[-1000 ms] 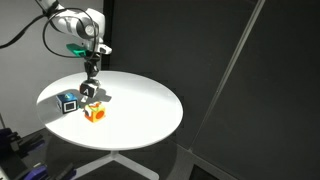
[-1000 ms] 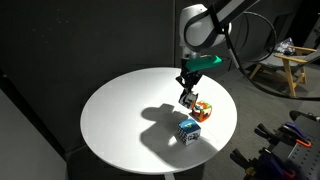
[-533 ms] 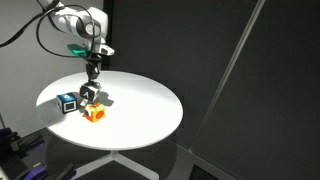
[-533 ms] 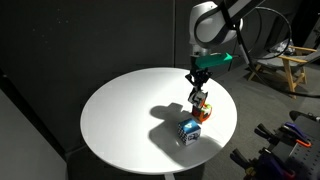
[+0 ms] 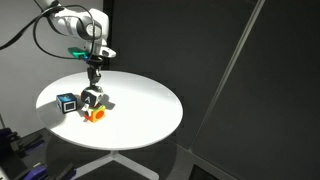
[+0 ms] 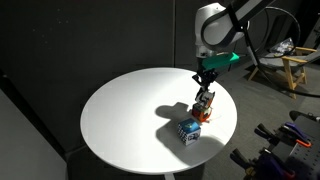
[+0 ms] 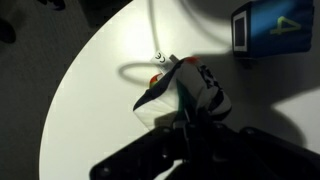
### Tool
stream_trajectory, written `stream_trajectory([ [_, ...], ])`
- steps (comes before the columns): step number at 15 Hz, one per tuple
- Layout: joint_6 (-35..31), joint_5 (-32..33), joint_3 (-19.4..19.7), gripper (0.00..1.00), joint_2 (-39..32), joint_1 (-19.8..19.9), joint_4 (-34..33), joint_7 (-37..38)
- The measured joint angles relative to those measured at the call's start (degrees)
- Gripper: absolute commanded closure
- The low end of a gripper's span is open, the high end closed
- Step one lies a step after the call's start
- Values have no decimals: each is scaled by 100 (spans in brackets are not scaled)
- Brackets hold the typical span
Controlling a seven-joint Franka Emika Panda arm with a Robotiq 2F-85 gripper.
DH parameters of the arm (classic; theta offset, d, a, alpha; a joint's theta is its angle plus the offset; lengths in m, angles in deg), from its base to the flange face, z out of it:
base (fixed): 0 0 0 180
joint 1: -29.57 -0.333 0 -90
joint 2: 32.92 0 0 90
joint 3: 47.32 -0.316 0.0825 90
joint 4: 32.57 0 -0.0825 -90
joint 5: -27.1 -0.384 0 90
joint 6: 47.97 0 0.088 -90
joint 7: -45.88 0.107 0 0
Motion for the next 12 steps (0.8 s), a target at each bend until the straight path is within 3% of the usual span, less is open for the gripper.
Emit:
stream_trajectory([
  [12,0,666,33,97,-9,-2,166,207],
])
